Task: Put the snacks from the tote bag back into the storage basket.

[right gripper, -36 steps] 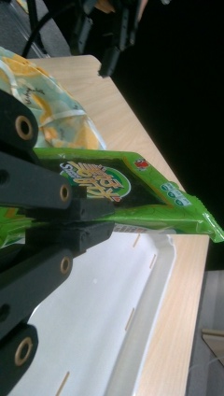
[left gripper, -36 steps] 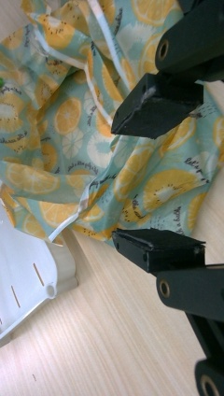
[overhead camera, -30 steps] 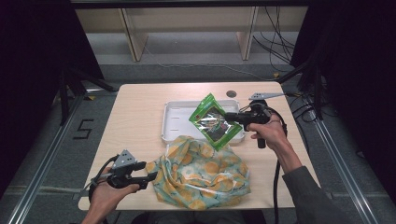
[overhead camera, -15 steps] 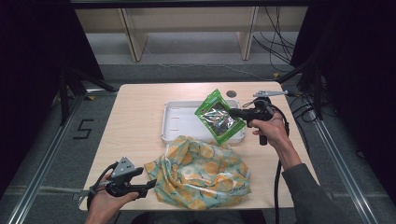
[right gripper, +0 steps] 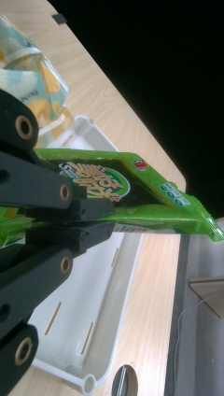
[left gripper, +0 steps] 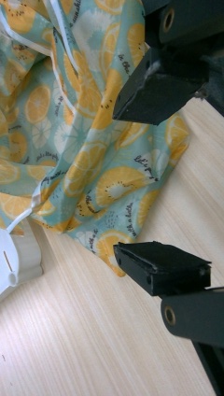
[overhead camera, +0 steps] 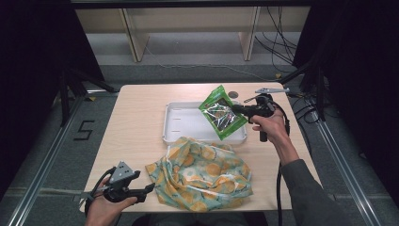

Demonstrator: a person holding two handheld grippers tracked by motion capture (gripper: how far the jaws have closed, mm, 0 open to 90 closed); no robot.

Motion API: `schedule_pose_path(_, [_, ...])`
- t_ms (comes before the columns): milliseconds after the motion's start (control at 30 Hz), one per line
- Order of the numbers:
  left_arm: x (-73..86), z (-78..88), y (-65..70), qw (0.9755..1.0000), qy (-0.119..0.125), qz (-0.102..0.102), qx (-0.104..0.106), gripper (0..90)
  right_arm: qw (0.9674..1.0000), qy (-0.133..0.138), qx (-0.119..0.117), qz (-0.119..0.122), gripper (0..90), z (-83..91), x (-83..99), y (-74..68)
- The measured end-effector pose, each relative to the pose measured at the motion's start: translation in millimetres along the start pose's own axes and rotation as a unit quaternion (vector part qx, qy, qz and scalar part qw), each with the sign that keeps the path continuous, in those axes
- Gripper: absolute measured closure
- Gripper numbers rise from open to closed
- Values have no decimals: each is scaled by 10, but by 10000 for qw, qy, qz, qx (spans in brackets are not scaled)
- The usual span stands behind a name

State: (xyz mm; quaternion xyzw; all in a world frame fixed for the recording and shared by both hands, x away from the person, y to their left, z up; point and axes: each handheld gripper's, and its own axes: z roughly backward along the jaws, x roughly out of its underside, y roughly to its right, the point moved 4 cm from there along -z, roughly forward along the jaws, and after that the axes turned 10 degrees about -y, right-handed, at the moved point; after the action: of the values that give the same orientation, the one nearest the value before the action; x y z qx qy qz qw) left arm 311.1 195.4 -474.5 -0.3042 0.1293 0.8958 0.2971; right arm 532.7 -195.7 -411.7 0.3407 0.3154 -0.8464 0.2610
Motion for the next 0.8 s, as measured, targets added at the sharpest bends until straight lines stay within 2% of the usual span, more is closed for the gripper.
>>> schedule_pose_path(33, [2, -7, -4, 10000, 77, 9, 25, 292, 10000, 34, -5, -37, 891, -23, -7, 12])
schedule_pose_path(100, [6, 11, -15, 10000, 75, -9, -5, 293, 9999, 4, 37, -147, 890, -57, -25, 47])
schedule_pose_path(133, [4, 18, -21, 10000, 70, 2, 2, 292, 9999, 59, 122, -26, 890, -78, -44, 87])
schedule_pose_path(200, [8, 19, -37, 9999, 113, -11, -48, 292, 9997, 32, 142, -188, 890, -120, -65, 102])
schedule_pose_path(267, [9, 17, -38, 9999, 110, 13, -32, 292, 9996, 66, 194, -171, 891, -172, -96, 145])
schedule_pose_path(467, [13, 24, -40, 9999, 90, 28, -34, 292, 9990, 120, 218, -358, 891, -309, -151, 168])
schedule_pose_path(500, [16, 28, -41, 10000, 50, 32, -25, 292, 9988, 74, 228, -417, 891, -332, -150, 170])
schedule_pose_path(533, [14, 20, -35, 9999, 133, 63, -44, 292, 9983, 54, 220, -545, 891, -365, -142, 163])
schedule_pose_path(600, [20, 27, -42, 9999, 97, -6, -52, 292, 9982, 51, 290, -531, 891, -423, -134, 204])
schedule_pose_path(667, [19, 21, -35, 9999, 121, 43, -37, 292, 9981, 89, 346, -511, 891, -451, -135, 230])
schedule_pose_path(700, [23, 22, -36, 9999, 84, 41, -41, 292, 9970, 82, 308, -709, 891, -499, -135, 240])
schedule_pose_path(733, [31, 18, -38, 10000, 36, 29, -13, 292, 9967, 96, 346, -729, 890, -523, -135, 258])
schedule_pose_path(767, [34, 12, -37, 10000, 58, 12, 2, 292, 9955, 70, 351, -873, 891, -545, -130, 260])
schedule_pose_path(800, [35, 12, -38, 10000, 45, -21, 2, 292, 9965, 105, 414, -725, 891, -571, -127, 309])
